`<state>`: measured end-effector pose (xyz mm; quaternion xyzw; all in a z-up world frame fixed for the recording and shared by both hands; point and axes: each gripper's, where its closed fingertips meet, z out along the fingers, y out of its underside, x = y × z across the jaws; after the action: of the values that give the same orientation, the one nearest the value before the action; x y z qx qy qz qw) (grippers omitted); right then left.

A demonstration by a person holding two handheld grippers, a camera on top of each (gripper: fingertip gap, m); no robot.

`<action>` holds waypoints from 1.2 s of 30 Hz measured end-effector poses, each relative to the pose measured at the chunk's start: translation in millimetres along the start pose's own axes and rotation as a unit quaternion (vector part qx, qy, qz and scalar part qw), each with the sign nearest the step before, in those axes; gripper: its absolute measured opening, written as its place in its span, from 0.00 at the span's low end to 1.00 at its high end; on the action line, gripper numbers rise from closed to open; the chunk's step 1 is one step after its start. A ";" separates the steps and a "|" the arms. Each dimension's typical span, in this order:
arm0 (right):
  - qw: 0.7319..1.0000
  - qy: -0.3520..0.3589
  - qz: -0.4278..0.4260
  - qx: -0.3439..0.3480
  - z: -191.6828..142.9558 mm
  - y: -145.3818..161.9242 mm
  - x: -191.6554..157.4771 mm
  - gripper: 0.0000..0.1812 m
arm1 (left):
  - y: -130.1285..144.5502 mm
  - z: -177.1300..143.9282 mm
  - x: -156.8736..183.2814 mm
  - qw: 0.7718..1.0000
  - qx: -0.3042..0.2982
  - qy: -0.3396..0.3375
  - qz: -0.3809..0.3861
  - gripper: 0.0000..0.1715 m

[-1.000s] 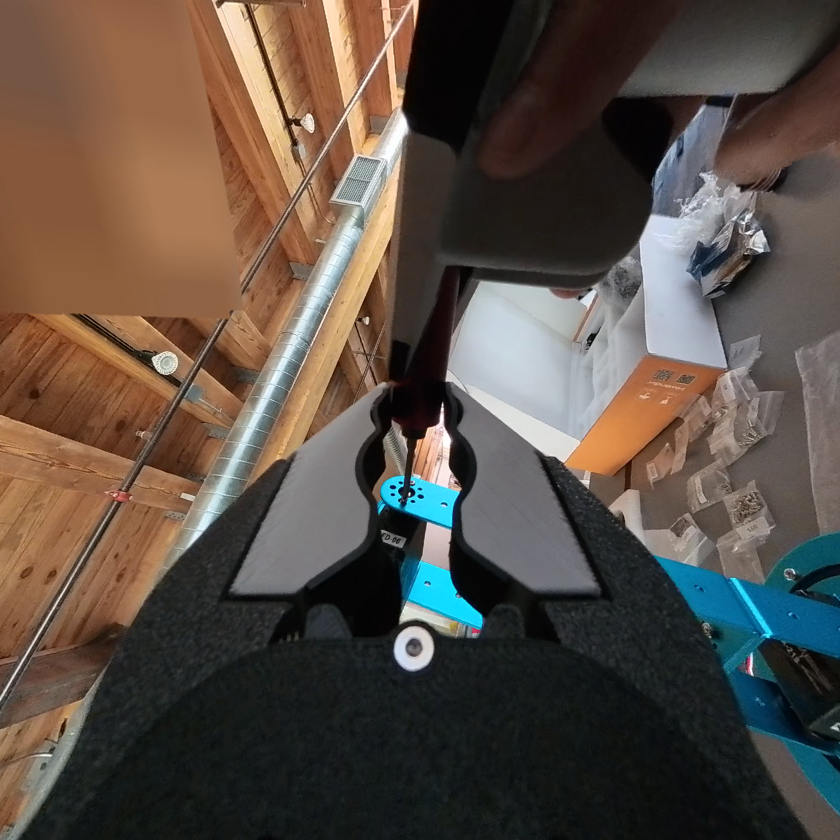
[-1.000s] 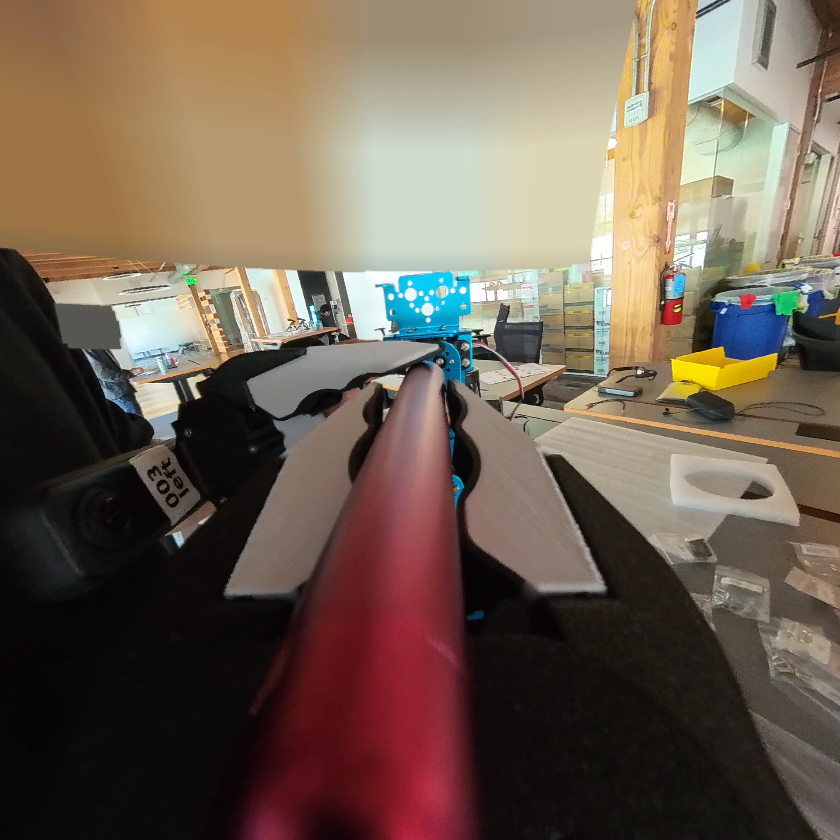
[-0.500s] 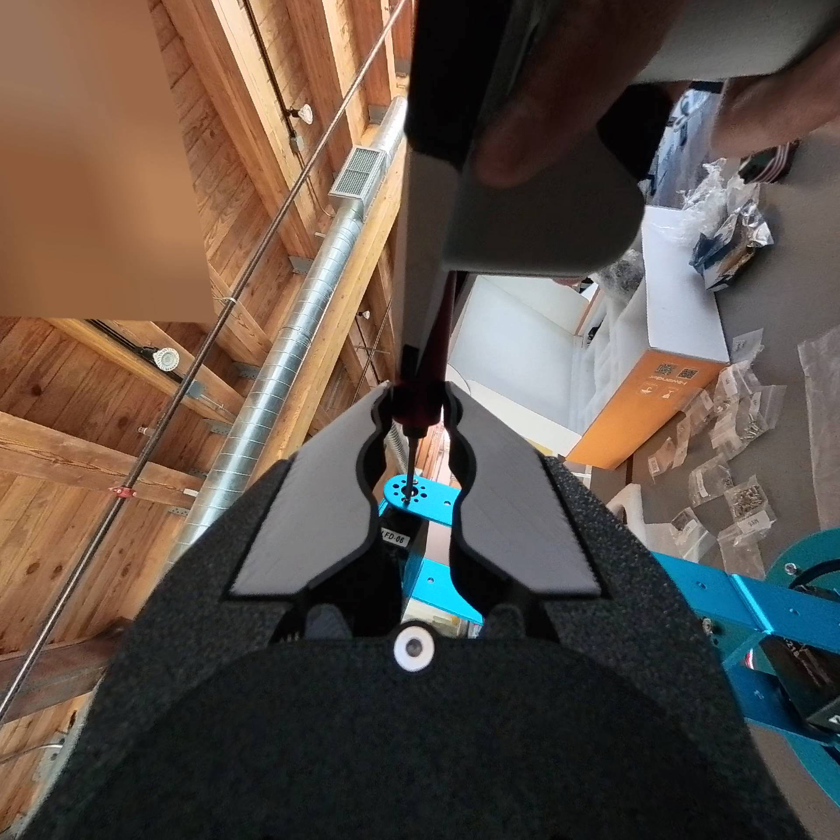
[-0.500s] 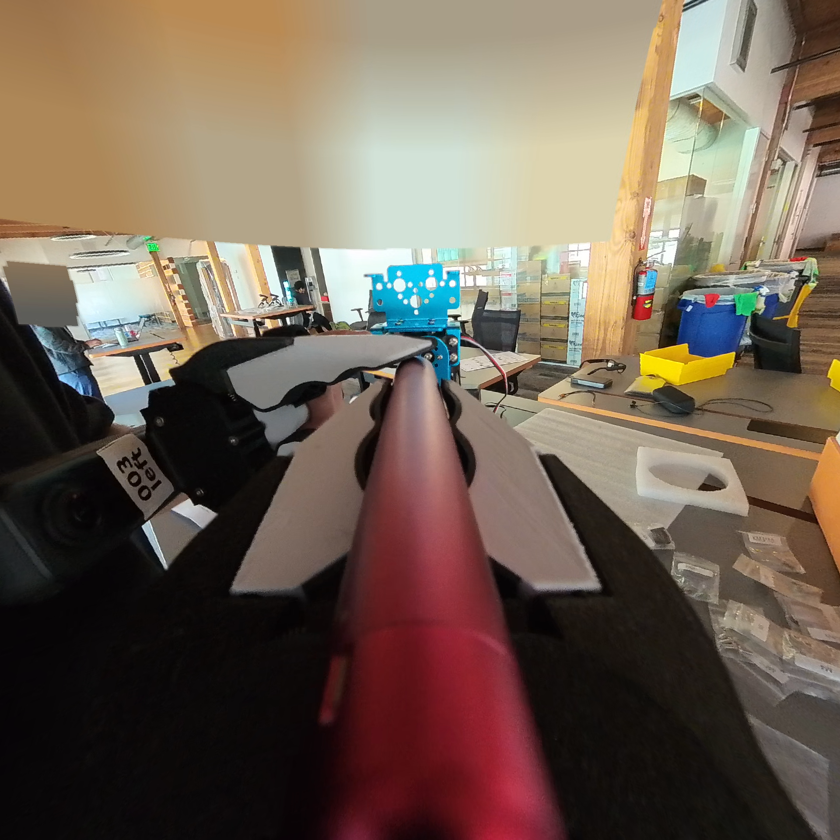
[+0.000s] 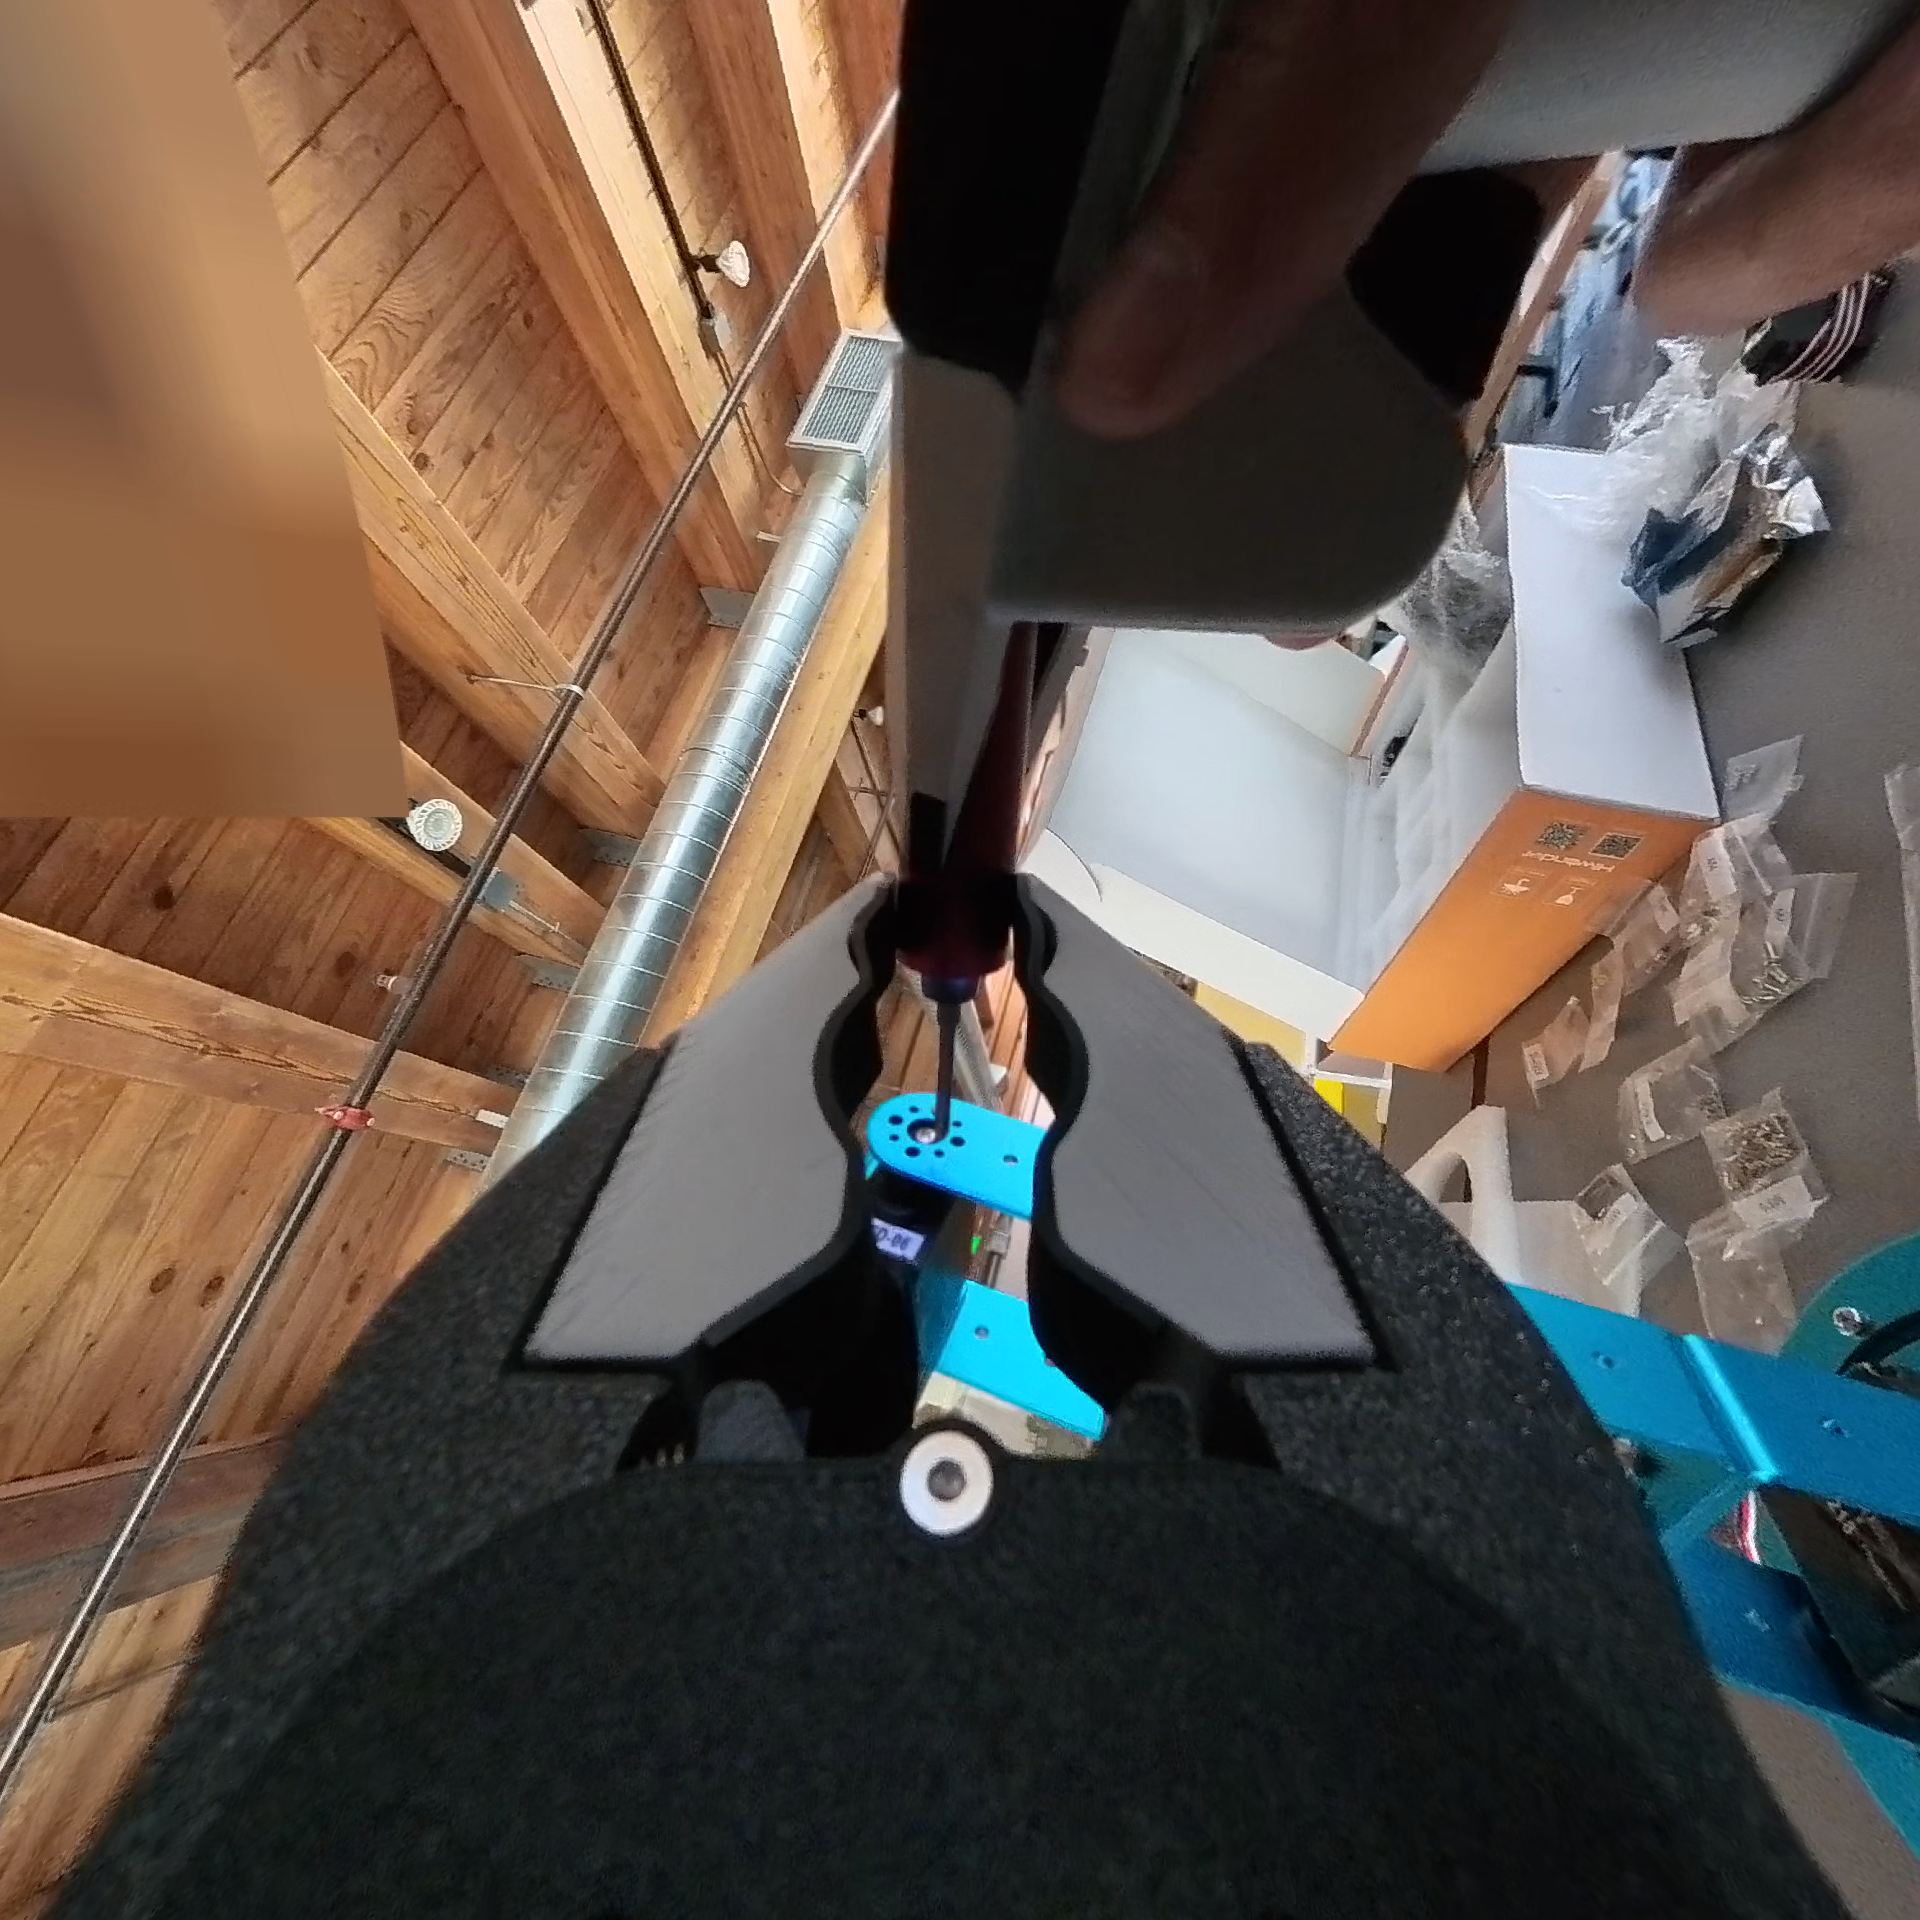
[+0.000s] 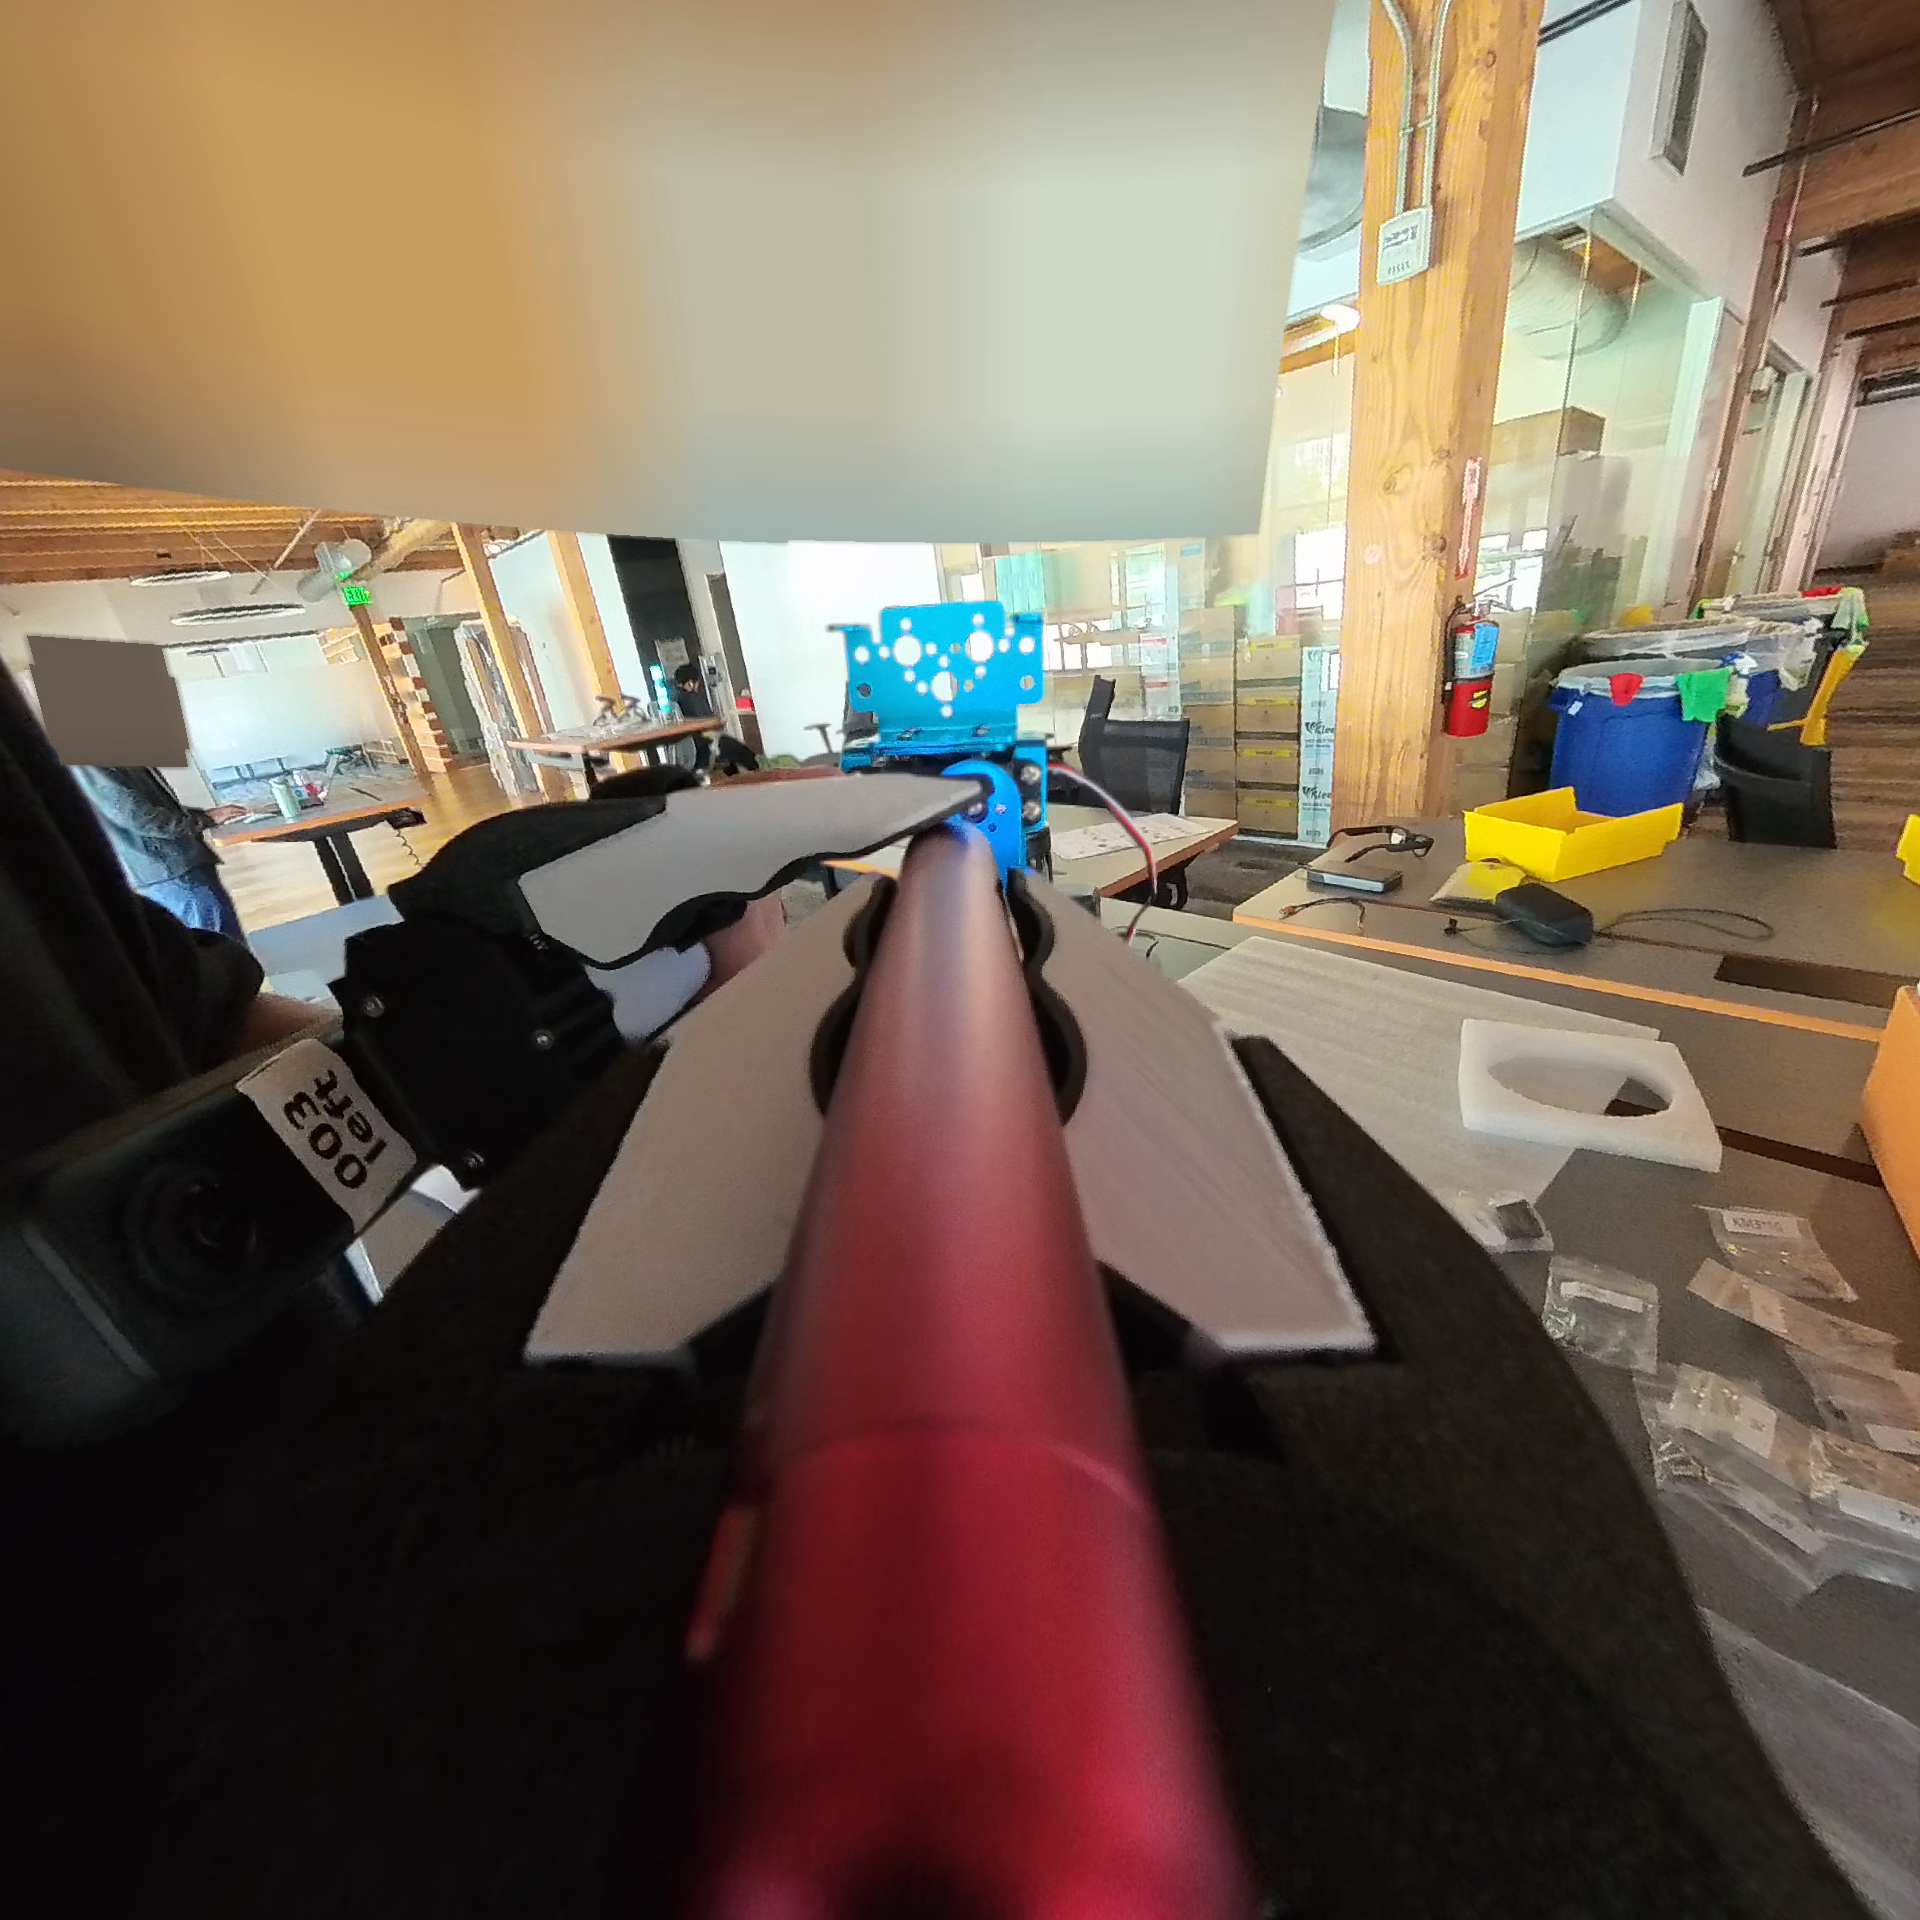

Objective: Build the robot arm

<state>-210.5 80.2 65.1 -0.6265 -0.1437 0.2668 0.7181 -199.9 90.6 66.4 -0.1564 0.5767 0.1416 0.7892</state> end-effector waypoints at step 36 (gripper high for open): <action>0.978 0.052 -0.007 -0.201 -17.2 155.6 -7.7 0.12 | 99.5 -178.3 128.2 0.695 -0.295 0.157 -0.637 0.11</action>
<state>-239.0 73.0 -88.8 -0.7698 -0.1612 0.1947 0.5861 -356.7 113.7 -115.2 -0.7307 0.3834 -0.2585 0.5022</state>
